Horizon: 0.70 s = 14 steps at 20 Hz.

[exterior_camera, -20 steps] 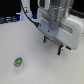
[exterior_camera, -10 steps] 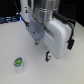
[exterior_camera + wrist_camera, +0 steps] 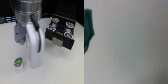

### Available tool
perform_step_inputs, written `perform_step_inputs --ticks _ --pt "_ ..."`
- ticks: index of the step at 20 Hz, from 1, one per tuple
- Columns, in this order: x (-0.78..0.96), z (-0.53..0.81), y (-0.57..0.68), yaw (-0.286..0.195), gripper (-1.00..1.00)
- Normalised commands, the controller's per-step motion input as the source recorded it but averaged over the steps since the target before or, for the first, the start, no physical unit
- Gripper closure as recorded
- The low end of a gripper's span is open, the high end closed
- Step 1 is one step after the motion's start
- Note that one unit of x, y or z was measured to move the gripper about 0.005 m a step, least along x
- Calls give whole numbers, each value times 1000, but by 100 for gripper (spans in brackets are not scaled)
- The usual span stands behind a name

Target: Open the kcup holder, insert the kcup into the holder, and close the kcup holder

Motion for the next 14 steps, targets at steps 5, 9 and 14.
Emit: perform_step_inputs --ticks 5,9,14 --pt "292 -10 -502 -238 -100" --pt "316 -124 -342 -222 -100" --pt "214 -174 -302 -157 -100"
